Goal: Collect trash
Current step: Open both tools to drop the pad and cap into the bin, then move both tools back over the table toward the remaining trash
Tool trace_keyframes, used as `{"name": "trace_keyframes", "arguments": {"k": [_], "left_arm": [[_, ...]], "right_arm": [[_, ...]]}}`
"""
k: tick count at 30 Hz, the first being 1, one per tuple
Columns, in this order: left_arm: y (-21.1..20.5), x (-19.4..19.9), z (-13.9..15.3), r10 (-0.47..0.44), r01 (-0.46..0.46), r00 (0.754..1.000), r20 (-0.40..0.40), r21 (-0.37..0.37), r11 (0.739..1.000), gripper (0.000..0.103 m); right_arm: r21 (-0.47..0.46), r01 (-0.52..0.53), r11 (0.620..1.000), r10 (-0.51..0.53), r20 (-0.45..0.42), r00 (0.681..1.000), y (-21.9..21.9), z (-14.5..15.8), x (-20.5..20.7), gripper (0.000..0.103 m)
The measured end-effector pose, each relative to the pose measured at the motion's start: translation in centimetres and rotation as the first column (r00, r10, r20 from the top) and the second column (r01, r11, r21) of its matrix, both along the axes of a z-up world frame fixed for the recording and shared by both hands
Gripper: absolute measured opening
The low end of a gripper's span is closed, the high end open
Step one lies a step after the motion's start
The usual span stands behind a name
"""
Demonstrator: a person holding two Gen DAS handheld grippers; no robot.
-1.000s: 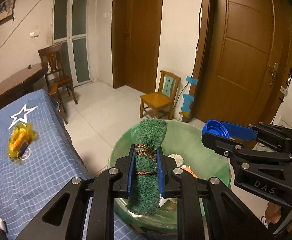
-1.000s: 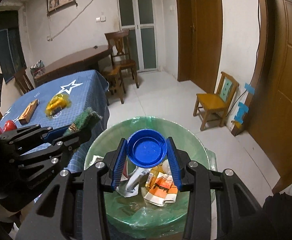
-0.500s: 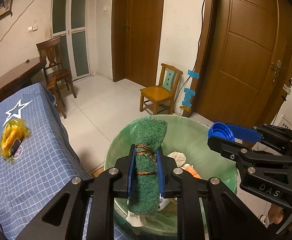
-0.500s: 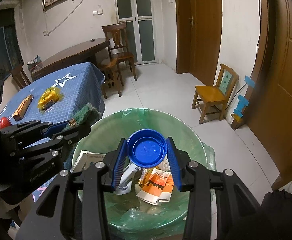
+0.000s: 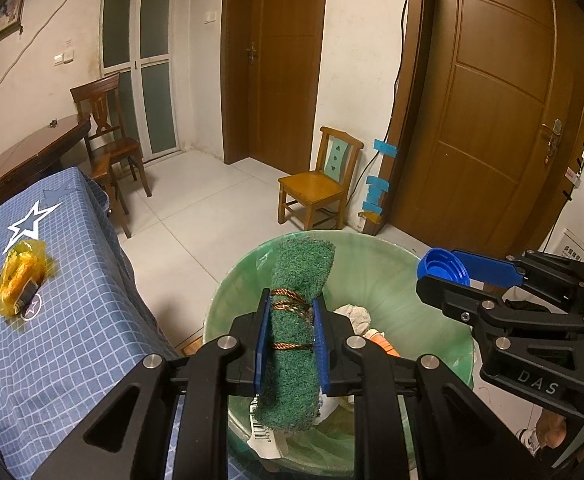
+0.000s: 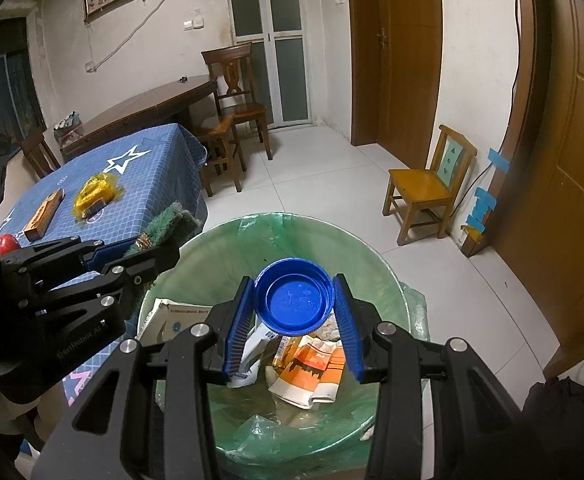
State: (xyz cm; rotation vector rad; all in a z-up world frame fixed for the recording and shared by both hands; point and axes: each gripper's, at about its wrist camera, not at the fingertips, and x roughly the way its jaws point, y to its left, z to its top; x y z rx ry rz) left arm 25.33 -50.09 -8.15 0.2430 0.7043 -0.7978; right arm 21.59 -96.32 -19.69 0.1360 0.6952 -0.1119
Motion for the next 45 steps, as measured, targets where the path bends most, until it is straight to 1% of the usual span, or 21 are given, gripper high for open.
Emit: {"name": "trace_keyframes", "arguments": {"k": [9, 10, 11, 12, 13, 14, 15, 16, 17, 24, 37, 40, 42, 44, 45], "left_arm": [[-0.3, 0.0, -0.5, -0.006, 0.006, 1.000, 0.004, 0.011, 1.000, 0.020], [-0.3, 0.1, -0.5, -0.006, 0.006, 1.000, 0.004, 0.013, 1.000, 0.021], [-0.4, 0.2, -0.6, -0.006, 0.006, 1.000, 0.001, 0.017, 1.000, 0.025], [-0.4, 0.1, -0.7, -0.009, 0.009, 1.000, -0.002, 0.019, 1.000, 0.032], [-0.5, 0.1, -0.8, -0.009, 0.009, 1.000, -0.002, 0.022, 1.000, 0.042], [-0.5, 0.2, -0.9, -0.008, 0.008, 1.000, -0.001, 0.023, 1.000, 0.046], [-0.5, 0.2, -1.0, -0.009, 0.009, 1.000, -0.001, 0.023, 1.000, 0.059], [-0.4, 0.2, -1.1, -0.008, 0.008, 1.000, 0.003, 0.023, 1.000, 0.070], [-0.4, 0.1, -1.0, -0.006, 0.006, 1.000, 0.009, 0.025, 1.000, 0.072], [-0.3, 0.2, -1.6, -0.001, 0.001, 1.000, 0.010, 0.034, 0.999, 0.072], [-0.3, -0.2, -1.5, 0.001, -0.001, 1.000, 0.012, 0.033, 0.999, 0.072], [0.6, -0.6, -1.3, 0.000, -0.001, 1.000, 0.016, 0.035, 0.999, 0.072], [1.6, -1.1, -1.0, 0.004, -0.005, 1.000, 0.024, 0.034, 0.999, 0.072], [3.3, -1.6, -0.7, 0.015, -0.016, 0.999, 0.040, 0.031, 0.999, 0.072], [4.0, -2.0, -0.7, 0.022, -0.023, 0.999, 0.045, 0.032, 0.999, 0.072]], "right_arm": [[0.001, 0.000, 1.000, 0.000, 0.002, 1.000, -0.1, 0.0, -0.1, 0.038], [0.004, 0.001, 1.000, -0.001, 0.003, 1.000, -0.2, -0.1, -0.2, 0.039], [0.010, 0.001, 1.000, -0.001, 0.007, 1.000, -0.3, -0.1, -0.3, 0.039], [0.018, 0.002, 1.000, -0.002, 0.009, 1.000, -0.5, -0.2, -0.3, 0.039], [0.026, 0.004, 1.000, -0.005, 0.012, 1.000, -0.8, -0.1, -0.3, 0.046], [0.036, 0.009, 0.999, -0.010, 0.019, 1.000, -1.0, -0.1, -0.4, 0.058], [0.043, 0.014, 0.999, -0.015, 0.027, 1.000, -1.1, -0.1, -0.6, 0.060], [0.048, 0.017, 0.999, -0.018, 0.029, 0.999, -1.2, -0.1, -0.6, 0.060], [0.050, 0.019, 0.999, -0.020, 0.031, 0.999, -1.3, -0.1, -0.7, 0.060], [0.062, 0.015, 0.998, -0.017, 0.037, 0.999, -1.2, 0.0, -1.0, 0.060], [0.060, 0.011, 0.998, -0.014, 0.046, 0.999, -1.0, 0.6, -1.1, 0.060], [0.061, 0.003, 0.998, -0.008, 0.088, 0.996, -0.4, 1.5, -1.9, 0.060], [0.051, -0.004, 0.999, -0.003, 0.135, 0.991, 0.4, 2.4, -3.1, 0.060], [0.048, -0.020, 0.999, 0.011, 0.183, 0.983, 1.8, 3.1, -4.5, 0.068], [0.048, -0.029, 0.998, 0.019, 0.198, 0.980, 2.3, 3.2, -4.9, 0.069]]}}
